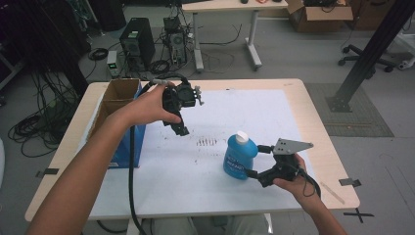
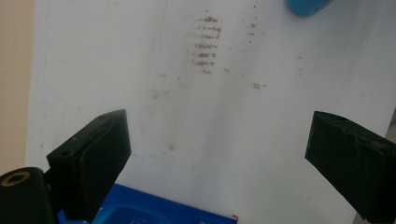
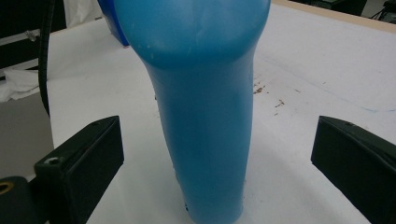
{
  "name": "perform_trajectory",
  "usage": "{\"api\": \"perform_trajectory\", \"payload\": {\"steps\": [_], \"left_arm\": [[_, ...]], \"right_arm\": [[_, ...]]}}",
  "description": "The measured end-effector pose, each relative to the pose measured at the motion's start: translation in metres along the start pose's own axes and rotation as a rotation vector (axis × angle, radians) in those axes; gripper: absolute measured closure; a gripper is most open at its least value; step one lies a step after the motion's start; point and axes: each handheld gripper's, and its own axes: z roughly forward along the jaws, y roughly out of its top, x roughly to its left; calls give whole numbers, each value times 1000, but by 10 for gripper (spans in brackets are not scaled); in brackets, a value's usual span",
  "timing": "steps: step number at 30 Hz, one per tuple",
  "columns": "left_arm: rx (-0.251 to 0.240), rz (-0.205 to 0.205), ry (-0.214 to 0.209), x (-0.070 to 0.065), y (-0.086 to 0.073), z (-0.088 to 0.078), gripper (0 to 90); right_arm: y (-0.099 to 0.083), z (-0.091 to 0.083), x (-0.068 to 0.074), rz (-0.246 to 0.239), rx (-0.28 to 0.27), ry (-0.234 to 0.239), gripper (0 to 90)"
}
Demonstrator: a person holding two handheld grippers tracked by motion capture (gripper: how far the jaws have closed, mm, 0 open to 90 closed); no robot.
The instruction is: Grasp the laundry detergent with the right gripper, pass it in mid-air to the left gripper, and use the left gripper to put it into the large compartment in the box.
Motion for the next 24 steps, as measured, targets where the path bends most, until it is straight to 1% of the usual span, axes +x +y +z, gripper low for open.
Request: {"api": "perform_trajectory", "payload": {"steps": [6,13,24], "left_arm": [[2,0,-1,0,0,0,71],[3,-1,1,0,0,0,71],[0,-5,3,0,-3,-1,71]], "right_arm": [[-1,6,0,1,-15,-7,22],[2,14,2,-7,-19,-1,22],[2,23,3,-3,-21,0,23]]}}
